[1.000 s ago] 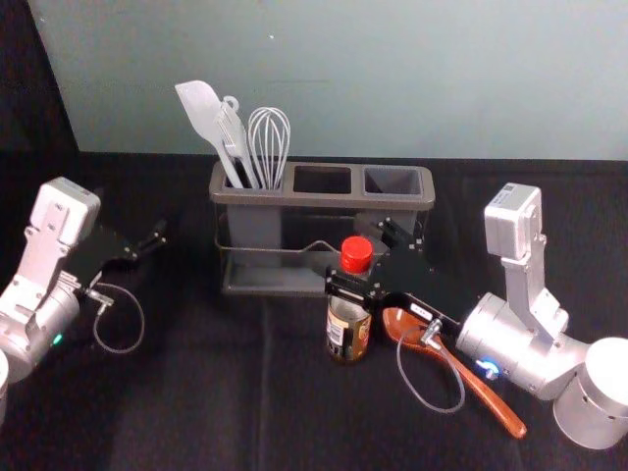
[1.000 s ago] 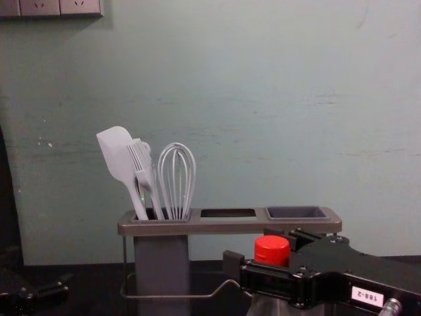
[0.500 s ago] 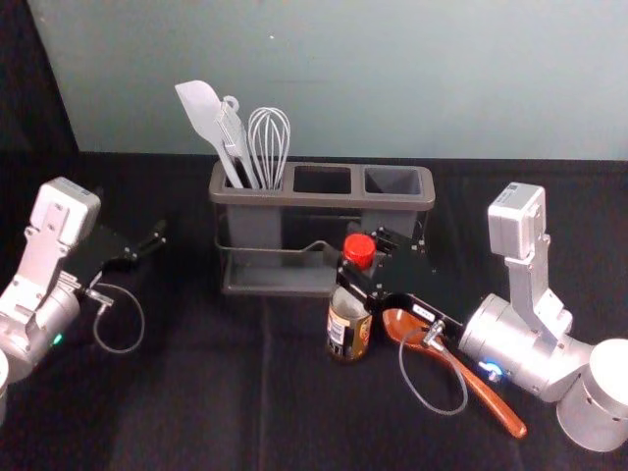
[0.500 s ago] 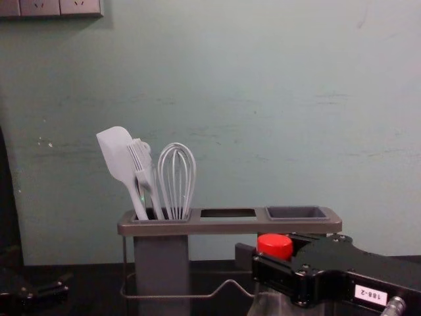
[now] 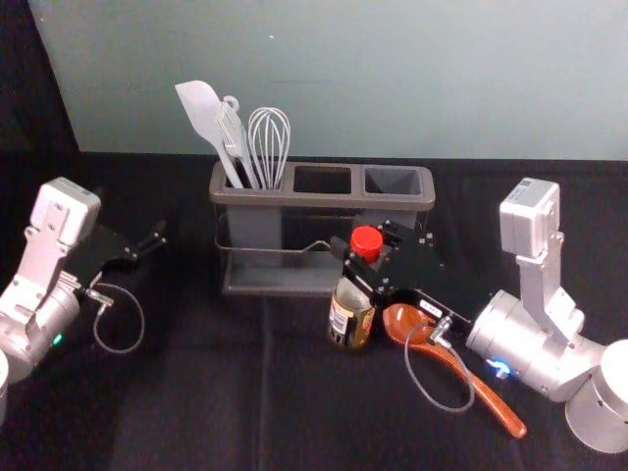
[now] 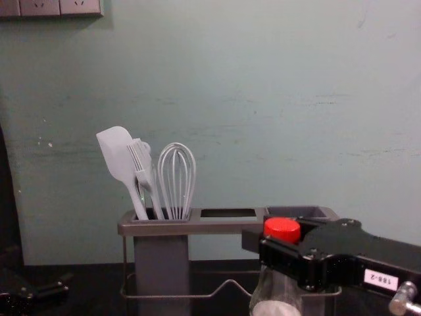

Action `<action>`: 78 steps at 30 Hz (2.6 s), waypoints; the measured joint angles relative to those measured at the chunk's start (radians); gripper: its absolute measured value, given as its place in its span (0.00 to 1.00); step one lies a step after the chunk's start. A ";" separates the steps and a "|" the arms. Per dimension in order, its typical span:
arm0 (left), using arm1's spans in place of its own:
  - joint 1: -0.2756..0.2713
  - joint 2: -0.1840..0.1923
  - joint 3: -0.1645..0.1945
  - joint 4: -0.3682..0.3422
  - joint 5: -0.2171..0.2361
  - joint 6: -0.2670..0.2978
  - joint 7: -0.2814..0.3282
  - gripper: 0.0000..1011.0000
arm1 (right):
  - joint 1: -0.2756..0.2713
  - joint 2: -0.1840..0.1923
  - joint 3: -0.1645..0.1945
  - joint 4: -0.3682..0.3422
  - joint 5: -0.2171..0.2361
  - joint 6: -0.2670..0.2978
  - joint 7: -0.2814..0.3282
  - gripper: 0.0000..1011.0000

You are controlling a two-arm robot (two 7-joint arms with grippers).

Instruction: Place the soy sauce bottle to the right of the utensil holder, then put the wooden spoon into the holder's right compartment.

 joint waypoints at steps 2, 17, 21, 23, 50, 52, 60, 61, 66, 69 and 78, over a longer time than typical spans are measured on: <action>0.000 0.000 0.000 0.000 0.000 0.000 0.000 0.99 | -0.004 0.002 0.004 -0.008 0.001 0.000 -0.002 0.39; 0.000 0.000 0.000 0.000 0.000 0.000 0.000 0.99 | -0.037 0.032 0.054 -0.077 0.021 -0.003 -0.015 0.39; 0.000 0.000 0.000 0.000 0.000 0.000 0.000 0.99 | -0.049 0.042 0.073 -0.086 0.023 -0.005 -0.023 0.39; 0.000 0.000 0.000 0.000 0.000 0.000 0.000 0.99 | -0.056 0.047 0.085 -0.088 0.024 -0.009 -0.028 0.39; 0.000 0.000 0.000 0.000 0.000 0.000 0.000 0.99 | -0.116 0.070 0.254 -0.024 0.013 -0.056 -0.083 0.39; 0.000 0.000 0.000 0.000 0.000 0.000 0.000 0.99 | -0.105 0.058 0.256 -0.004 0.007 -0.062 -0.085 0.39; 0.000 0.000 0.000 0.000 0.000 0.000 0.000 0.99 | -0.060 0.012 0.252 0.068 0.013 -0.078 -0.076 0.39; 0.000 0.000 0.000 0.000 0.000 0.000 0.000 0.99 | -0.047 0.003 0.249 0.085 0.015 -0.082 -0.070 0.39; 0.000 0.000 0.000 0.000 0.000 0.000 0.000 0.99 | -0.004 -0.030 0.235 0.150 0.017 -0.098 -0.061 0.39; 0.000 0.000 0.000 0.000 0.000 0.000 0.000 0.99 | 0.015 -0.042 0.228 0.178 0.016 -0.106 -0.055 0.39; 0.000 0.000 0.000 0.000 0.000 0.000 0.000 0.99 | 0.071 -0.076 0.212 0.270 0.007 -0.138 -0.042 0.39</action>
